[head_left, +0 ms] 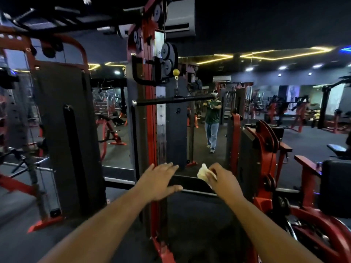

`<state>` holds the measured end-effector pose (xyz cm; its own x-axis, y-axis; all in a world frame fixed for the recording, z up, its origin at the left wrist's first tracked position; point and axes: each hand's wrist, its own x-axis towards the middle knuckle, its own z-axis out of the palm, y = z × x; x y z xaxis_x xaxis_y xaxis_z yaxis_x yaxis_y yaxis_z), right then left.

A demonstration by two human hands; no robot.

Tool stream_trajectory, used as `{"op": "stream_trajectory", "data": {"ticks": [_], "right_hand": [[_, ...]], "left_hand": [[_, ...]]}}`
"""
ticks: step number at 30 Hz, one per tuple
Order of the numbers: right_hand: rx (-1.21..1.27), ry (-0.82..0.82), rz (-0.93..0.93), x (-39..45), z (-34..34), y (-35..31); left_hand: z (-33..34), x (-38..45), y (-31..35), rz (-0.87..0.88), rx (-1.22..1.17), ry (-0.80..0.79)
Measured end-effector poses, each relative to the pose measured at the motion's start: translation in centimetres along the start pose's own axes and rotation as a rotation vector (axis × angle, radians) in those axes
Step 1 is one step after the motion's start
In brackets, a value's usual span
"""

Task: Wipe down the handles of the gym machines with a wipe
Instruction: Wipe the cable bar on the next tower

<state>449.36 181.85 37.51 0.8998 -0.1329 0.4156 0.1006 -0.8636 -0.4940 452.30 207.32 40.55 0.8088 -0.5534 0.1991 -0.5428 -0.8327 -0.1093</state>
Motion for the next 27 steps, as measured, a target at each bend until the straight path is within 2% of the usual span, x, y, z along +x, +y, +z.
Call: {"op": "stream_trajectory", "data": {"ticks": [9,18,22,27], "right_hand": [[0.179,0.171,-0.040,22.6,-0.4,1.7],[0.070,0.372,-0.113,40.1,2.6,0.5],[0.002,0.448,-0.218,46.0,3.3,-0.8],[0.026,0.671,-0.381,53.0,3.2,-1.3]], "left_hand": [[-4.6,19.5,-7.3,-0.018,0.125,0.151],[-6.2,36.1,-17.8,-0.045,0.315,0.338],[-7.1,42.9,-21.1,-0.118,0.395,0.409],[-7.4,49.5,-22.1,-0.272,0.416,0.486]]}}
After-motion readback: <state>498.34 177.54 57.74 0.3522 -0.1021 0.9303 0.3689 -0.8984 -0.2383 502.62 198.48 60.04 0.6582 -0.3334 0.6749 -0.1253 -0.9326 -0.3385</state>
